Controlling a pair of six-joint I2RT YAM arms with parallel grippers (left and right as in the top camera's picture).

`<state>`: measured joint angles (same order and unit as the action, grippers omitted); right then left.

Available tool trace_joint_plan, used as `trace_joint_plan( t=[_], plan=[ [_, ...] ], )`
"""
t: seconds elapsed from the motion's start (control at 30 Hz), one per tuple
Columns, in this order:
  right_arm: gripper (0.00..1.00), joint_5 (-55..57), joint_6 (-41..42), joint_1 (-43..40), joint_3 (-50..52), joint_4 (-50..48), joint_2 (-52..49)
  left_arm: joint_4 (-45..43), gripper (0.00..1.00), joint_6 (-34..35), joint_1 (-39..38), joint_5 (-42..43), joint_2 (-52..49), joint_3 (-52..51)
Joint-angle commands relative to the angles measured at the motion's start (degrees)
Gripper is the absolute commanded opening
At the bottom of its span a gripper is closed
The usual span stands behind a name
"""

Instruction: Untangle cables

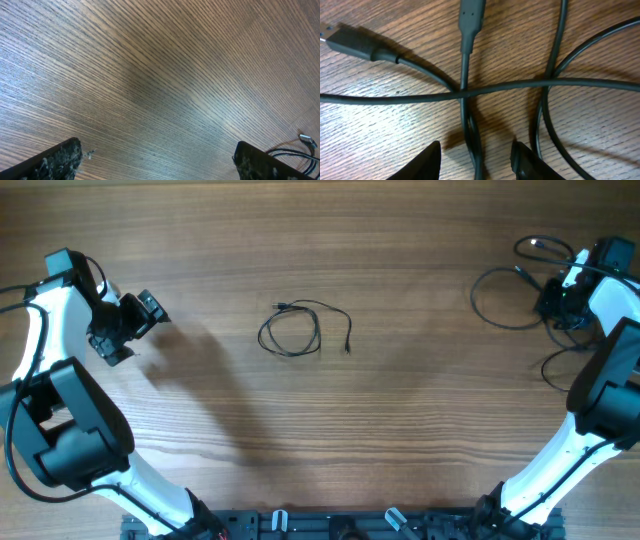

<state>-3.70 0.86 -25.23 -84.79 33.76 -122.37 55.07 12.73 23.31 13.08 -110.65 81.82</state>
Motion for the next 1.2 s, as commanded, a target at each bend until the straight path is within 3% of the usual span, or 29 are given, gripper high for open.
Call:
trace_joint_plan(
  t=[0.0, 0.13, 0.37, 0.47, 0.5, 0.53, 0.73, 0.93, 1.0, 1.07, 1.13, 1.17],
  plan=[
    [0.46, -2.2, 0.9, -0.3, -2.4, 3.4, -0.1, -0.2, 1.00, 0.1, 0.1, -0.5, 1.1, 0.4],
    [0.49, -4.2, 2.3, 0.2, -3.7, 4.5, 5.7, -0.2, 1.00, 0.1, 0.1, -0.5, 1.1, 0.4],
    [0.47, -24.1, 2.3, 7.4, -3.6, 7.2, 8.5, -0.2, 1.00, 0.1, 0.1, -0.5, 1.1, 0.4],
    [0.34, -24.5, 2.1, 13.7, -3.6, 8.9, 8.5, -0.2, 1.00, 0.1, 0.1, -0.5, 1.1, 0.4],
    [0.23, -24.5, 2.0, 16.0, -3.6, 9.1, 8.5, -0.2, 1.00, 0.1, 0.1, -0.5, 1.1, 0.4],
    [0.05, -24.5, 1.2, 18.3, -3.6, 9.1, 8.5, -0.2, 1.00, 0.1, 0.1, -0.5, 1.1, 0.4],
    [0.05, -23.3, -3.7, 32.5, -2.7, 2.8, 8.3, -0.2, 1.00, 0.1, 0.1, -0.5, 1.1, 0.4],
    [0.05, -19.2, -13.6, 44.4, 0.1, -7.4, 6.7, -0.2, 1.00, 0.1, 0.1, -0.5, 1.1, 0.4],
    [0.09, -19.3, -16.6, 47.0, 0.1, -8.9, 5.8, -0.2, 1.00, 0.1, 0.1, -0.5, 1.1, 0.4],
    [0.20, -19.3, -19.4, 49.5, 0.1, -10.3, 4.7, -0.2, 1.00, 0.1, 0.1, -0.5, 1.1, 0.4],
    [0.48, -19.3, -20.4, 51.9, 0.1, -11.1, 3.6, -0.2, 1.00, 0.1, 0.1, -0.5, 1.1, 0.4],
    [0.52, -19.3, -20.4, 52.8, 0.1, -11.7, 2.9, -0.2, 1.00, 0.1, 0.1, -0.5, 1.1, 0.4]
  ],
)
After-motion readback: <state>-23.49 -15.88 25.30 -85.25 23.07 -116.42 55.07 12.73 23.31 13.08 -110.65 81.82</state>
